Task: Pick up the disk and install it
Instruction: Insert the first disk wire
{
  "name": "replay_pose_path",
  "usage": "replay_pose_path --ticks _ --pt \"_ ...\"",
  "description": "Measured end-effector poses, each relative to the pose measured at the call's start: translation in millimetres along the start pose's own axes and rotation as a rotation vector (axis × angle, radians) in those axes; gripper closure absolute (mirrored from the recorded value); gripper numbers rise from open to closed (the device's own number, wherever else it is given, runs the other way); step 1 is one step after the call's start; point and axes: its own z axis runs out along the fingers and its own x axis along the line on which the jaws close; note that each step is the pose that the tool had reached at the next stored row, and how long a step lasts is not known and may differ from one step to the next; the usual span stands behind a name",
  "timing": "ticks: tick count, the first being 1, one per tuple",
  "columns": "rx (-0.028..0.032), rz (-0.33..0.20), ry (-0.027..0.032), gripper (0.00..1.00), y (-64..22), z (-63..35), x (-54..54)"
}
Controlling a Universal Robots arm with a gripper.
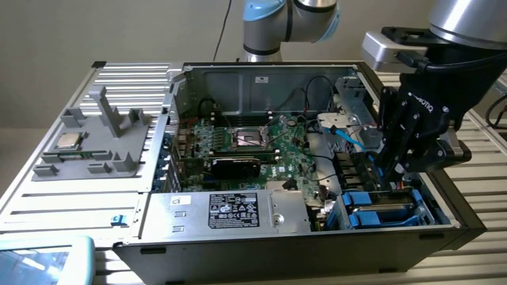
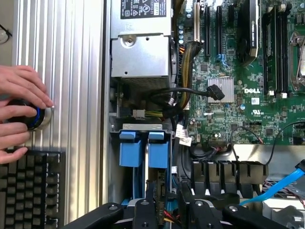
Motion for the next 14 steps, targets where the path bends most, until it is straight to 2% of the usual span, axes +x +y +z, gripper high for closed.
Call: replay_pose_path --ticks 14 --pt "-0.001 0.0 0.0 0.69 0.4 4.7 -1.3"
